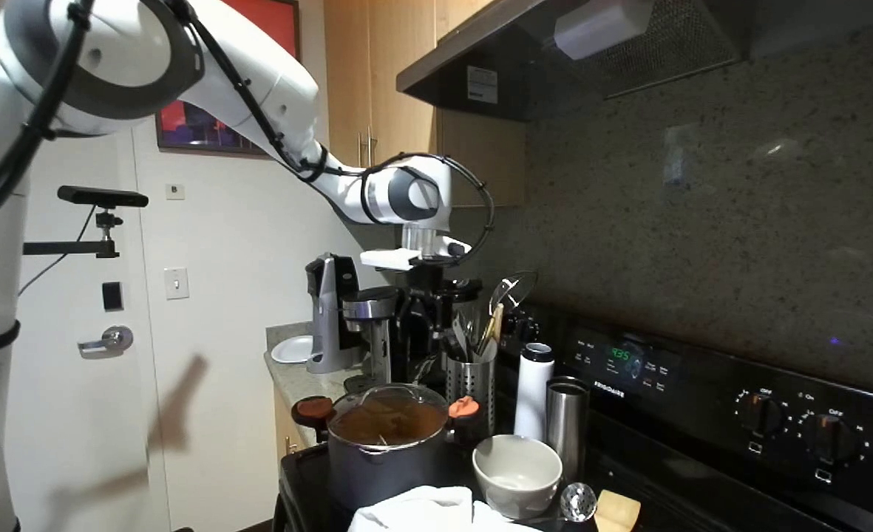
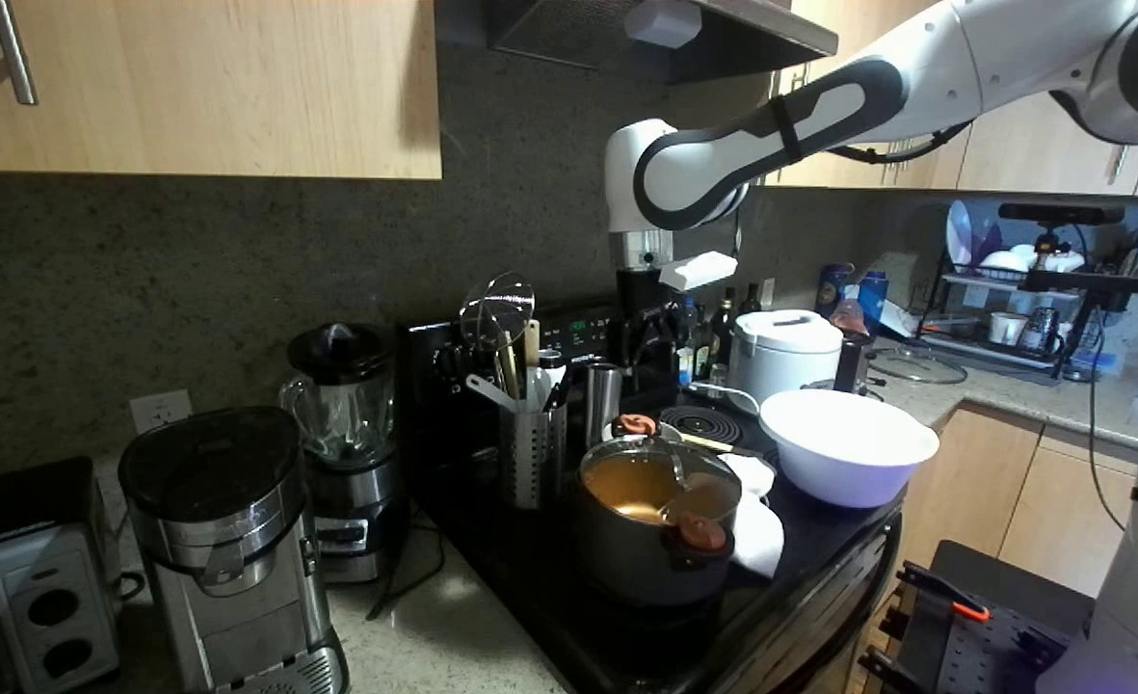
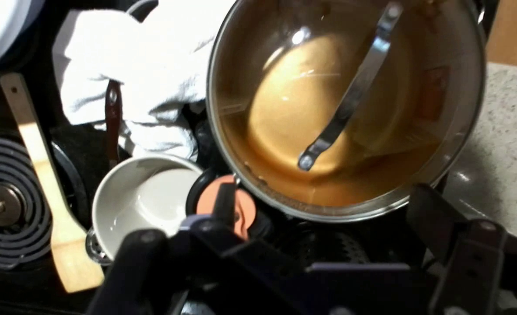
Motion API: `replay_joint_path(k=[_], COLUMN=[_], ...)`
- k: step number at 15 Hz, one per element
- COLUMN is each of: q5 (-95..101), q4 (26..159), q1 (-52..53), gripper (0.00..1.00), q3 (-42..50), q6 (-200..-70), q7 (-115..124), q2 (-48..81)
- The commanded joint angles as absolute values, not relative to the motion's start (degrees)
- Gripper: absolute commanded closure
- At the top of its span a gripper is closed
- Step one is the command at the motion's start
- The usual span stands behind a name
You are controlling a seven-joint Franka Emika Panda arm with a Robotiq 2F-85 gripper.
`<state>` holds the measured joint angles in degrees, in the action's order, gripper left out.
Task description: Turn the knobs on the pot
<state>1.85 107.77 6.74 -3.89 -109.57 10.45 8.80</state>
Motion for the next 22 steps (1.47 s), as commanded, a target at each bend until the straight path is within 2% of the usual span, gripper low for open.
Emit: replay_joint_path(k=[1,10,22], q5=[-0.87,-7.62,-12.86], q4=[116.61,133.86,144.14], q1=[8.6,10.92,11.14], gripper=[0.0,0.0,0.0], q3=[-5.88,-11.92,-12.86], q6=[-107.58,-114.33,-134.06], q7=[19.74,42.56,41.4], q2=[-0.38,-9.51,-7.63])
